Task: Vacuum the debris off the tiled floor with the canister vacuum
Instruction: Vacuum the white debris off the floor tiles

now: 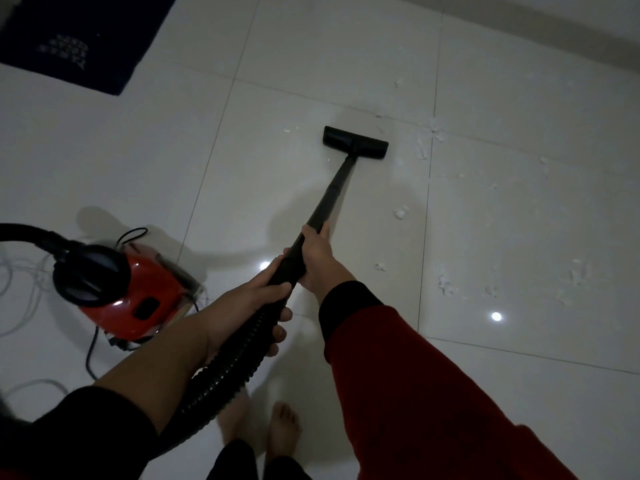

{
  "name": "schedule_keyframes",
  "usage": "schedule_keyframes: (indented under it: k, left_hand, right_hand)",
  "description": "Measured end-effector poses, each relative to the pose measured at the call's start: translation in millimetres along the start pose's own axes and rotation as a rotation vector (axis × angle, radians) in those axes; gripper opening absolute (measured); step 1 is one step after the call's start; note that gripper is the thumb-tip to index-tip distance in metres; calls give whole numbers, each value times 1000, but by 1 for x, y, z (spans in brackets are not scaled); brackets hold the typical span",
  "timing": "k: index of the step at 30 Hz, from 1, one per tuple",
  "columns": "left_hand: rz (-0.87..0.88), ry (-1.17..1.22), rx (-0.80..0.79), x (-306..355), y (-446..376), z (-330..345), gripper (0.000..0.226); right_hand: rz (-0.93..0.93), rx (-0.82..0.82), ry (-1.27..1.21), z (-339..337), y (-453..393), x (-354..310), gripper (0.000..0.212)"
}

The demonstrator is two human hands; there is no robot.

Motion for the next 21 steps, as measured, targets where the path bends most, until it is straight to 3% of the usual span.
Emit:
schedule_keyframes:
  k: [8,21]
  left_hand:
    - [11,-49,-9,59,-57,-19,47]
    - [30,-33,-42,220,-170,-94,45]
  right_hand:
    - [-8,-23,-26,26,-51,-60,58]
    - [-53,-38,82,129,-169,-205,60]
Point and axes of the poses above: each hand's wrist, its own y-axis away from the middle knuckle, its own z-axis out of the palm, x = y × z, the point moved 5 cm from there along -y, towards the middle knuckle, and after that the axes turned 11 degrees about -y, right-handed, at the moved point
